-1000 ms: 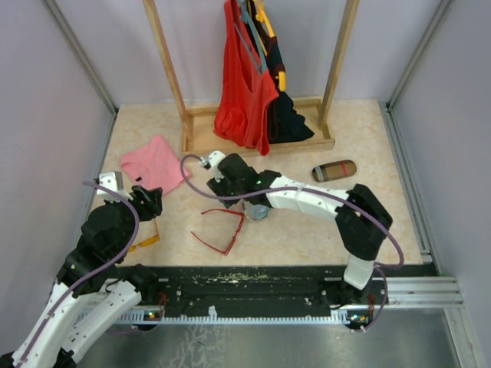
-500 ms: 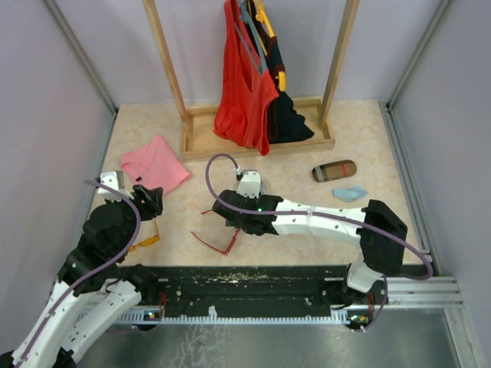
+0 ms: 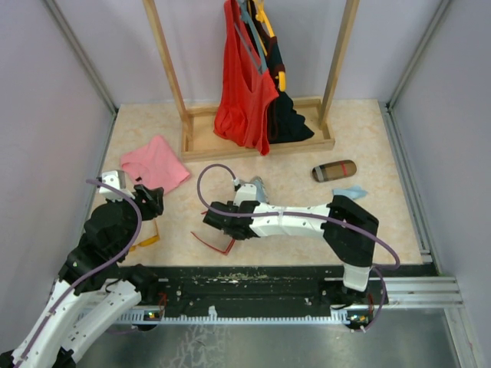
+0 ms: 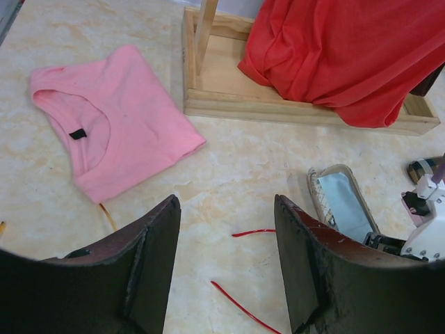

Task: Organize the sunglasses
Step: Fold the sunglasses at the center of the board.

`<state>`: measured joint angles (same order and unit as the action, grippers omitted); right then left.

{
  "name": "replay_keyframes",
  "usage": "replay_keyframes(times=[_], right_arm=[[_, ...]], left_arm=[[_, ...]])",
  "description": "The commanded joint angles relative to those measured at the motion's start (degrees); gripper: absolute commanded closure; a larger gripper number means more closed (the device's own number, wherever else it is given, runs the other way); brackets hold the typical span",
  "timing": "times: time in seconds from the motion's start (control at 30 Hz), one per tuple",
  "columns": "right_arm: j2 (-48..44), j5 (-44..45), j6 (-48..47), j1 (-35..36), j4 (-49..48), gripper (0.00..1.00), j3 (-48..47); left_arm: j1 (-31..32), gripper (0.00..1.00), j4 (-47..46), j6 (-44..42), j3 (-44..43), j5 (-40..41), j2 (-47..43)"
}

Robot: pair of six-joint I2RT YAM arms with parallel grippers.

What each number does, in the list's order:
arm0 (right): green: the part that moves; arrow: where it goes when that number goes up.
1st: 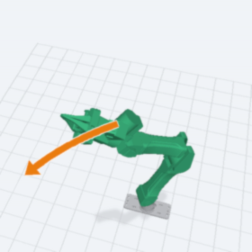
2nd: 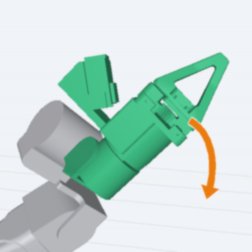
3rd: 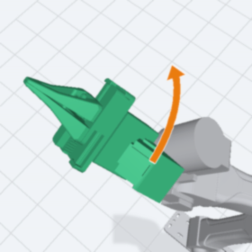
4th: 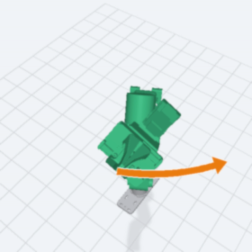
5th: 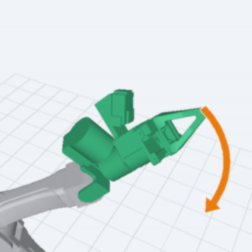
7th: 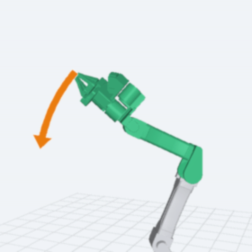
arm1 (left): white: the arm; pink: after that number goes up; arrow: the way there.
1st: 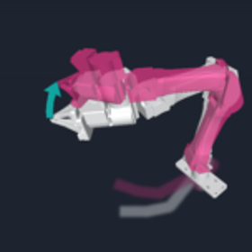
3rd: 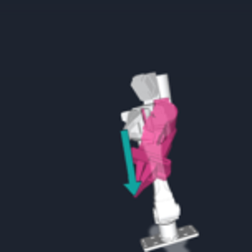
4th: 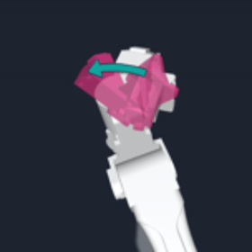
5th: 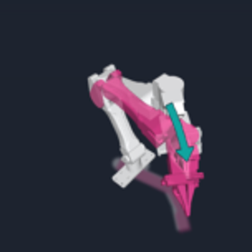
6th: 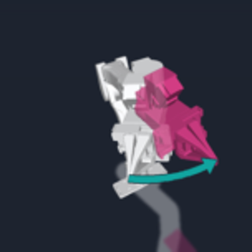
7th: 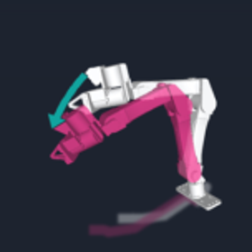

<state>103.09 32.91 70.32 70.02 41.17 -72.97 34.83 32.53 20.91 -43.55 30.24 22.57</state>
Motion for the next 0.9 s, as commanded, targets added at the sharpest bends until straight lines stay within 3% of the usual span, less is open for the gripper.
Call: replay_keyframes(times=[0.0,0.63,0.87], right_arm=[[0.99,0.26,1.39,0.59,-1.13,0.59,-2.75],[3.44,-3.42,1.09,0.59,-1.59,0.68,-2.34],[3.44,-3.73,1.13,0.63,-1.77,0.76,-1.86]], left_arm=[[-0.29,0.38,-1.14,-0.43,0.30,-0.67,0.26],[-0.28,0.37,-1.25,-0.54,0.35,-0.88,0.21],[-0.29,0.37,-1.30,-0.57,0.44,-0.98,0.36]])
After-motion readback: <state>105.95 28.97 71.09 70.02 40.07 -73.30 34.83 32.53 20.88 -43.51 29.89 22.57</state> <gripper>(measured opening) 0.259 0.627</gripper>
